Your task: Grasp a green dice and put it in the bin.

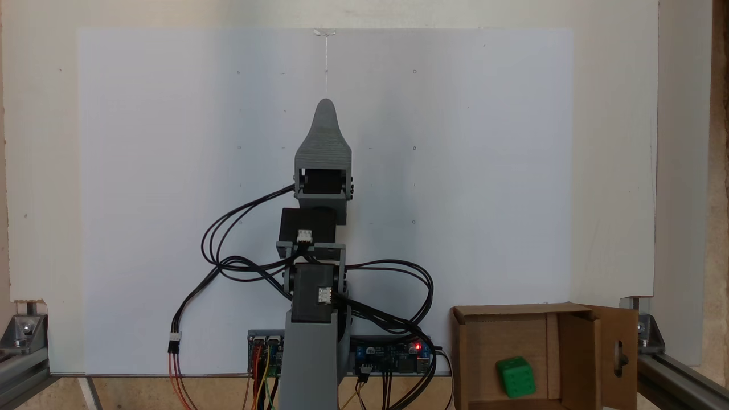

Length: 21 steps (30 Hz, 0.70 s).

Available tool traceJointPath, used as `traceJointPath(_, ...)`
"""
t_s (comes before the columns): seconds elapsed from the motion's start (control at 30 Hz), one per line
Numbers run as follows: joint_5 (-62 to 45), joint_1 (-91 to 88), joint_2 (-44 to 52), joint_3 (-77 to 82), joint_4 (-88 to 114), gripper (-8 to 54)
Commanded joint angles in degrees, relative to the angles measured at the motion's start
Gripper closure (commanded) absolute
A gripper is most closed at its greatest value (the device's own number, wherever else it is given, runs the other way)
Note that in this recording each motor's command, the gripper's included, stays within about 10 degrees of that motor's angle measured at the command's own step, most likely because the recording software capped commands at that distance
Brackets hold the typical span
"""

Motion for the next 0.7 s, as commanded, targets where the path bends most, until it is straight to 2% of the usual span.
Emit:
traceJointPath(0.0,1.8,-0.9,6.1,0.4,-9.5,0.5)
traceJointPath(0.67,1.6,-1.2,6.2,27.8,-56.7,1.7)
